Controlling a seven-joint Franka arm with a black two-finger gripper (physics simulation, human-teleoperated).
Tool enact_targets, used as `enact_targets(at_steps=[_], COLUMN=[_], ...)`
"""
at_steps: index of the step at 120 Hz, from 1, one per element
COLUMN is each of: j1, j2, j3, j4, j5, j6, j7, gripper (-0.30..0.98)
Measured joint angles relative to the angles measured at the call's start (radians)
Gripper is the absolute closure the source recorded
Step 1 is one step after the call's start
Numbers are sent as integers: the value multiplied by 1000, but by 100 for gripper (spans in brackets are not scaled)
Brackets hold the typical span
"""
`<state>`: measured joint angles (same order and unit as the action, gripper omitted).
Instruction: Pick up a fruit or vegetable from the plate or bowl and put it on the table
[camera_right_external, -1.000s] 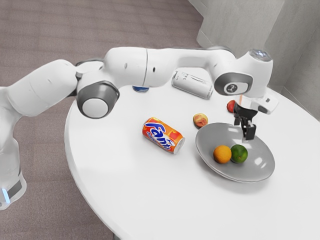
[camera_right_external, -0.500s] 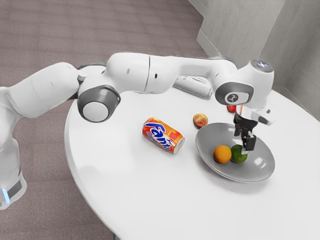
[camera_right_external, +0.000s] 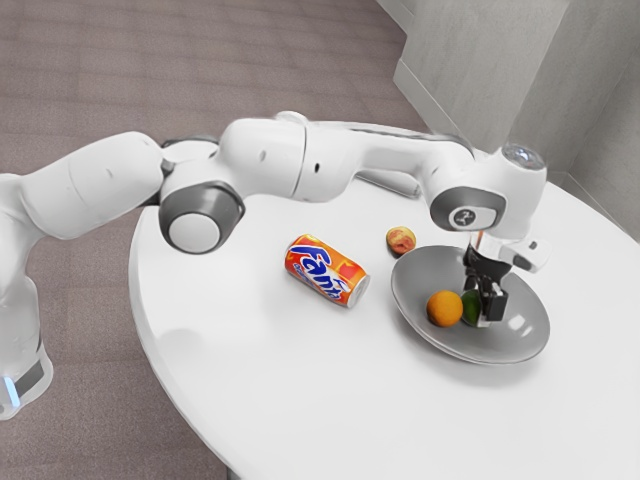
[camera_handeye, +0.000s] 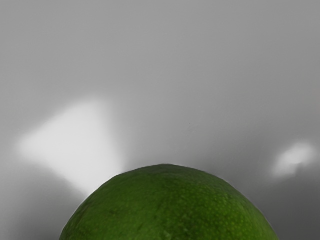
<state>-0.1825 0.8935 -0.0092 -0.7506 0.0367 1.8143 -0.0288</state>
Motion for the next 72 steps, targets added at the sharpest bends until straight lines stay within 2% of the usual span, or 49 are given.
enact_targets(at_steps=[17, 29, 48, 72], j1=[1, 1, -31, -204], j2=[0, -22, -97, -178], j3=[0, 0, 0, 2], j4=[0, 0, -1, -7], j5=[1, 7, 18, 26], j6=[4, -2, -23, -48], j7=[-6, -11, -18, -24], gripper=[27, 36, 39, 37])
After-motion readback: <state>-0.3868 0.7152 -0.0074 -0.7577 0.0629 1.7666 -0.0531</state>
